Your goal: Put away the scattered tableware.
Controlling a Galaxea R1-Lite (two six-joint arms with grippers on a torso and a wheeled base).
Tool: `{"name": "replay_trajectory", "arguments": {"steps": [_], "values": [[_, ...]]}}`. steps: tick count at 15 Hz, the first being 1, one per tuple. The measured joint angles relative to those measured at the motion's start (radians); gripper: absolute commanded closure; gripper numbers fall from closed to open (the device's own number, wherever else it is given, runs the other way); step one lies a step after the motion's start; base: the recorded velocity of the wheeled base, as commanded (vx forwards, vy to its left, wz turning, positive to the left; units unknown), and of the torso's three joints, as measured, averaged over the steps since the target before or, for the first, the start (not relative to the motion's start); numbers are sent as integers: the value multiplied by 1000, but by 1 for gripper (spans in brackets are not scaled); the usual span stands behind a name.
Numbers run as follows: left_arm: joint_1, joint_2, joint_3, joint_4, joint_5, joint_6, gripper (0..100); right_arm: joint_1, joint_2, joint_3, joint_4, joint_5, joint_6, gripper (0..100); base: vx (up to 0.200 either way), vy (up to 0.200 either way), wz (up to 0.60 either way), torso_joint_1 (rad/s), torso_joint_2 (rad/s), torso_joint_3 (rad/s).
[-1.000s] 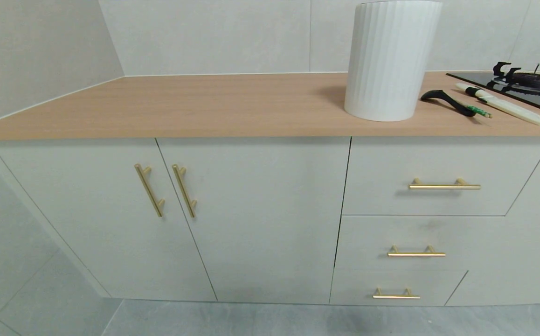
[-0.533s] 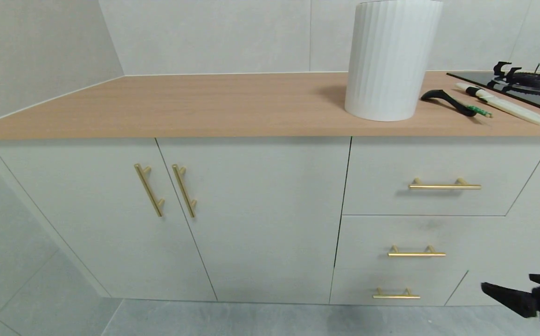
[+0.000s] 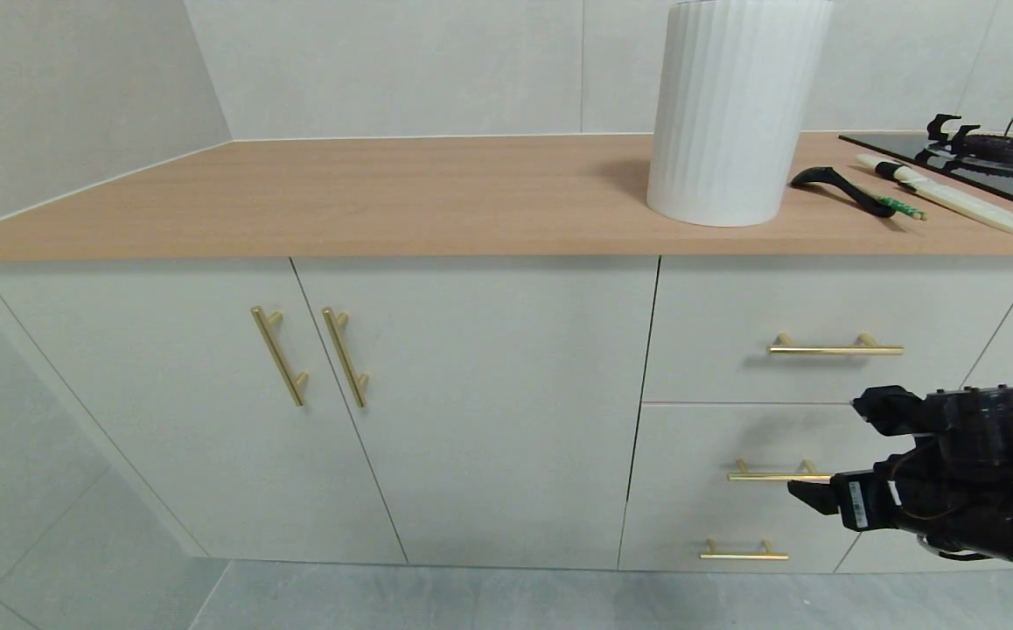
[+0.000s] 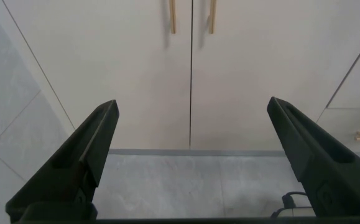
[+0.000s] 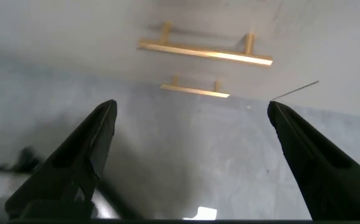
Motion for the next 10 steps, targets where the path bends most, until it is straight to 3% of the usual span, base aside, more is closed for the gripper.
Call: {"name": "replay_trajectory", "arguments": {"steps": [7, 10], "values": [[0, 0, 0, 0, 0, 0, 0, 1, 296, 16, -432, -77, 70, 0, 0, 0, 0, 0, 0, 0], [0, 0, 0, 0, 0, 0, 0, -6, 381, 8, -511, -88, 80, 0, 0, 0, 0, 0, 0, 0]]}}
